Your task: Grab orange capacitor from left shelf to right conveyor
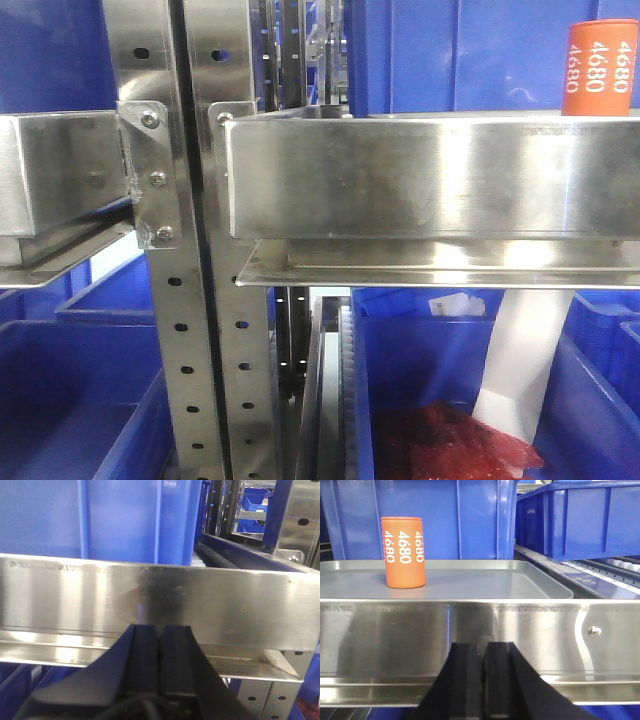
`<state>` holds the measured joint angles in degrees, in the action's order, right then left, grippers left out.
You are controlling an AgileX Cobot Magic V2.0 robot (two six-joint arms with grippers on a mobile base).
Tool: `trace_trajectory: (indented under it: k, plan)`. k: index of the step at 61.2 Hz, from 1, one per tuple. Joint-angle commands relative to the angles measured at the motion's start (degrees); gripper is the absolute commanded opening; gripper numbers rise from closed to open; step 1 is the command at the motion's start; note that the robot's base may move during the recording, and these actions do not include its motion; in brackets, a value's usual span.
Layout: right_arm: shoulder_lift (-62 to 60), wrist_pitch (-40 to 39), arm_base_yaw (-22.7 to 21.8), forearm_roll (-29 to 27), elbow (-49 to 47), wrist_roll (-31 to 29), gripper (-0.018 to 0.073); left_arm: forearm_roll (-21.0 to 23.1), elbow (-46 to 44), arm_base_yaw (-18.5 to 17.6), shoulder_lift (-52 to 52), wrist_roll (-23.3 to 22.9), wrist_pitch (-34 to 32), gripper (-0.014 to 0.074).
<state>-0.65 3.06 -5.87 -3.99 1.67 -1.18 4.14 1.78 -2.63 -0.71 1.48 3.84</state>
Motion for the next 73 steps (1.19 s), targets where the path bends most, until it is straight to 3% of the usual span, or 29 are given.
trace_trajectory:
  k: [1,47,64,73]
  plan:
    - [-0.8,-5.0,0.0,0.0,-0.3,0.0,0.0056,0.1,-0.3,-0.5,-0.6,-0.1,-4.9,-0.0127]
    - [-0.8,-5.0,0.0,0.0,-0.3,0.0,0.0056,0.1,-0.3,-0.5,-0.6,-0.1,-4.9,-0.0127]
    - [-0.8,-10.7,0.0,0.0,-0.3,0.0,0.0056,0.1,-0.3,-0.5,-0.6,-0.1,-4.9,-0.0127]
    - [-0.6,-9.6,0.0,0.0,-4.6,0.0,0.0056,0.1,-0.3,-0.5,-0.6,-0.1,-4.9,-0.0127]
